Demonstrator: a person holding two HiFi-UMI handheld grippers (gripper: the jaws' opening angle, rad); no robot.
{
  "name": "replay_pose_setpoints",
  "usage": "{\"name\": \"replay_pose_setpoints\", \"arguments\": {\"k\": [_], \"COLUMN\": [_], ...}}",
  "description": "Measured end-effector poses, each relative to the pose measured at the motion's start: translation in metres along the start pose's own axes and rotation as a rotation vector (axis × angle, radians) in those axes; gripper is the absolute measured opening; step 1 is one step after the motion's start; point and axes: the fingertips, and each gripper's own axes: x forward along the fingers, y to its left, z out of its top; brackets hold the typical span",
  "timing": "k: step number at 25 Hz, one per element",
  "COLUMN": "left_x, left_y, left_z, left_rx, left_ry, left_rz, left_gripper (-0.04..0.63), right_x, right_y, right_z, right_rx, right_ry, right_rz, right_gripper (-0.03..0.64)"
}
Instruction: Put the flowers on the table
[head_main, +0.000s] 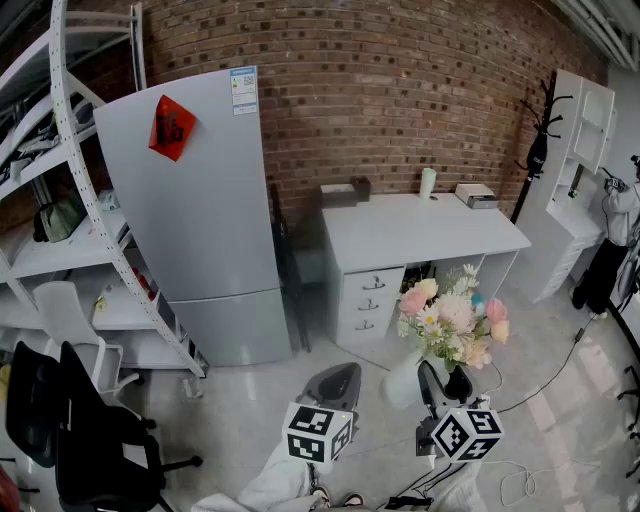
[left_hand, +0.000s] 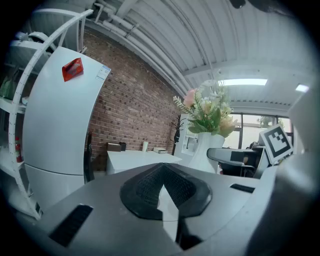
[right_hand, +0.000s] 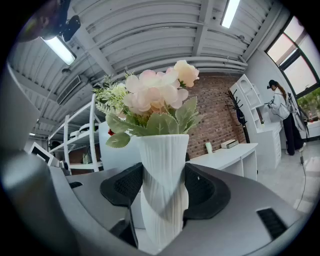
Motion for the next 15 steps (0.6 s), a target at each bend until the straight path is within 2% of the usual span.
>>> {"name": "replay_pose_setpoints", "arguments": {"k": [15], "left_x": [0.008], "left_y": [0.021], "left_z": [-0.002], "left_rx": [-0.007], "left_ry": [0.015], "left_rz": [-0.013], "left_gripper": [0.006], "right_x": [0.021], "right_y": [0.008], "right_z": [-0.007], "right_rx": [0.014], "right_ry": [0.034], "right_rz": [-0.009], "right_gripper": [0.262]}}
